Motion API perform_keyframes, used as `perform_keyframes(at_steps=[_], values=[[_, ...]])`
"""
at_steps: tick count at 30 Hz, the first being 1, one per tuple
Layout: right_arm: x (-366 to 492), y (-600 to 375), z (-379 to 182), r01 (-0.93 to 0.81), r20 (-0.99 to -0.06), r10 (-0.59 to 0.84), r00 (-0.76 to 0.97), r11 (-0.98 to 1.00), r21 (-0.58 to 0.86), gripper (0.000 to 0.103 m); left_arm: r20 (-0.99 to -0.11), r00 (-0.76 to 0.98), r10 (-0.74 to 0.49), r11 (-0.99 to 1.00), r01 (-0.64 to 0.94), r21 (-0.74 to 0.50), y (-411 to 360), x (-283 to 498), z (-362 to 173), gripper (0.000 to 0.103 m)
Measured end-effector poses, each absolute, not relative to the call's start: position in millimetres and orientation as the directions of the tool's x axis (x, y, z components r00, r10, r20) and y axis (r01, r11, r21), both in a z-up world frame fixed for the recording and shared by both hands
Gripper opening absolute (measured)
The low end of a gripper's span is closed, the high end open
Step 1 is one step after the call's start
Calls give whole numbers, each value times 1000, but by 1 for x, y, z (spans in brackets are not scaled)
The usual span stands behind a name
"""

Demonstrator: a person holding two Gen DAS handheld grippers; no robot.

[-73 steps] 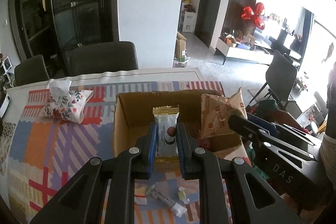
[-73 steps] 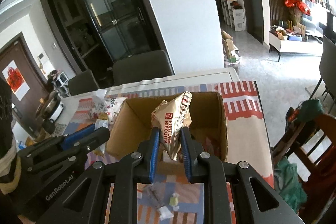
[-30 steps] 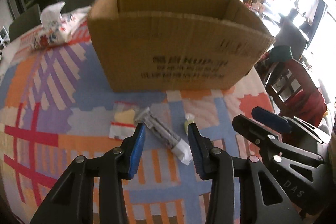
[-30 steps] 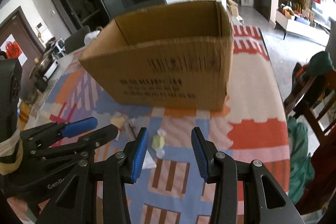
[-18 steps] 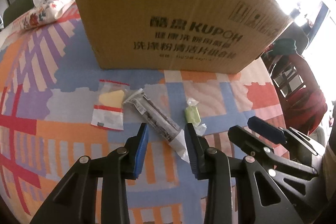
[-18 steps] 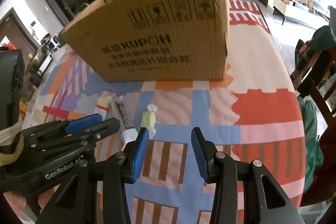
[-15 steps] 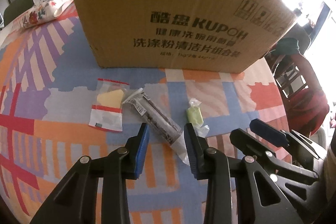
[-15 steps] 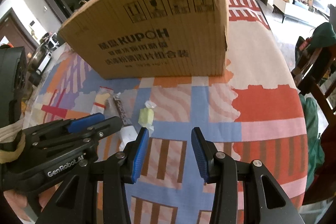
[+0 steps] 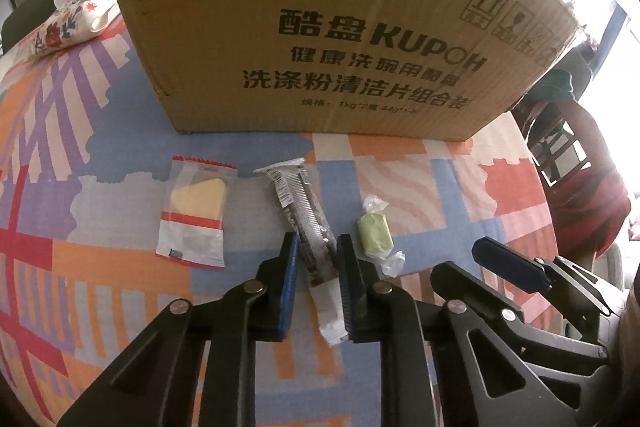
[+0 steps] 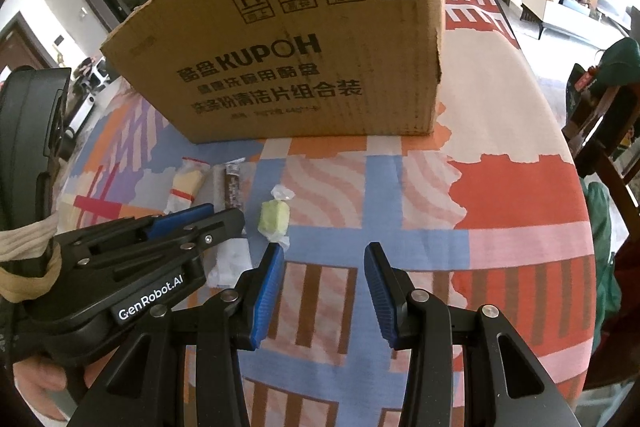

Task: Organize snacks
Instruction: 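Grasp the clear-wrapped grey stick with the left tool while the right tool grasps the light green candy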

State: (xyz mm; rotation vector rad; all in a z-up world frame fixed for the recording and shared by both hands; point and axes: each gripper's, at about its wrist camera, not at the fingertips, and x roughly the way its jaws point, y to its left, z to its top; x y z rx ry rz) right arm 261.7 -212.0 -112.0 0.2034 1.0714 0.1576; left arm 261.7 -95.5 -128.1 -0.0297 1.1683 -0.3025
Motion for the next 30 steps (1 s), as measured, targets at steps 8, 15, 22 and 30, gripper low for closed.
perform_keyframes(at_steps=[8, 15, 22, 30], values=[[264, -198, -113, -55, -851, 248, 463, 966, 252, 43, -882, 393, -261, 956, 232, -180, -73, 248, -114, 14], [271, -180, -114, -95, -851, 246, 463, 969, 229, 43, -871, 401, -284, 949, 247, -196, -55, 238, -112, 12], [285, -162, -124, -114, -873, 188, 449, 982, 153, 43, -874, 375, -308, 939, 266, -216, -48, 233, -122, 12], [291, -154, -130, -117, -881, 123, 458, 990, 77, 23, -876, 366, -313, 934, 285, -215, -48, 234, -121, 13]])
